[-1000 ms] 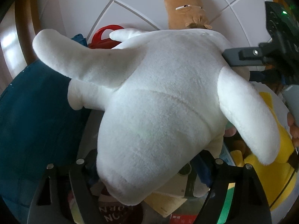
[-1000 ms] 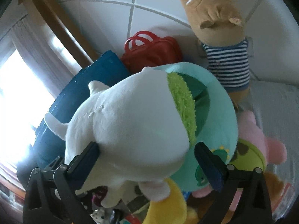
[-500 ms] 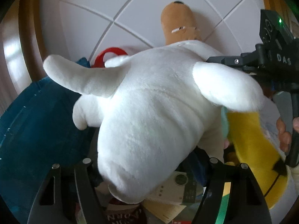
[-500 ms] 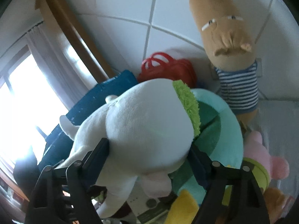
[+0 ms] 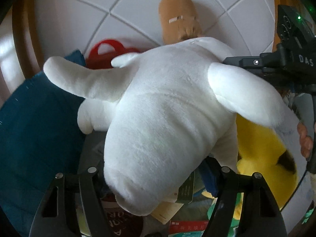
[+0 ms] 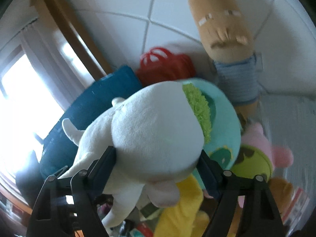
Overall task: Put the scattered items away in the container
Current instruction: 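Lift the white plush with both tools and carry it over the crate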
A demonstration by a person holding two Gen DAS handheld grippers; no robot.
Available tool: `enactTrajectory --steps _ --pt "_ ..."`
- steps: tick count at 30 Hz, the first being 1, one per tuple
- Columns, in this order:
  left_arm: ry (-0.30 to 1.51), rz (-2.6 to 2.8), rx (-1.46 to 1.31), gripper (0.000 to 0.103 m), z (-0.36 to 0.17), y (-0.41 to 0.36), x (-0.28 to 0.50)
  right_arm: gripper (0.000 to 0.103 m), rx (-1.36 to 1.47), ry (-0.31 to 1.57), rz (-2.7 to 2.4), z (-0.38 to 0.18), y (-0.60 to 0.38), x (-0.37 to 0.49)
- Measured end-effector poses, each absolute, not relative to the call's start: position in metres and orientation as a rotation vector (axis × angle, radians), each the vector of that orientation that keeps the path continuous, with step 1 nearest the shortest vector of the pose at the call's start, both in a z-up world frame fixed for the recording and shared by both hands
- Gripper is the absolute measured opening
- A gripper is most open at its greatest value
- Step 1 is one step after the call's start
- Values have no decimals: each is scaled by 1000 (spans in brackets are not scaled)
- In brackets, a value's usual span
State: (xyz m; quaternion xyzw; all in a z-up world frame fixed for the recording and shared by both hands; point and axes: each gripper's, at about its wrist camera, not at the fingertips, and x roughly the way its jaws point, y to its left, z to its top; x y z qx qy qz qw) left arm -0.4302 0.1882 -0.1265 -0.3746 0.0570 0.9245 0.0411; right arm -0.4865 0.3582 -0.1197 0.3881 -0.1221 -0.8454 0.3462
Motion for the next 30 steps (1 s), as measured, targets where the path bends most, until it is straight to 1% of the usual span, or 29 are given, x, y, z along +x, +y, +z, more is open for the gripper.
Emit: enactTrajectory --steps 1,2,3,4,8,9,14,20,30 --pt "175 2825 -1161 70 -130 188 -433 85 1020 -327 -2187 -124 359 -490" --pt "177 2818 -1174 69 -134 188 -436 91 1022 -332 -2184 -126 357 -494" --pt "183 2813 -1178 69 -137 189 -439 101 1025 -338 -2181 -129 356 -498" --pt "190 2808 -1182 69 -139 190 -441 103 1028 -343 -2177 -131 354 -502" --pt "204 2809 -1197 68 -144 190 -449 102 1039 -364 -2164 -139 348 -518" --pt "201 2819 -1188 67 -142 189 -449 95 1037 -362 -2164 -140 346 -520" --pt "185 2869 -1143 66 -133 186 -450 86 898 -264 -2242 -120 338 -501" --pt "210 2926 -1001 66 -98 186 -433 84 732 -238 -2280 -80 344 -473" --pt "281 2979 -787 66 -39 177 -397 84 531 -226 -2325 -11 333 -417"
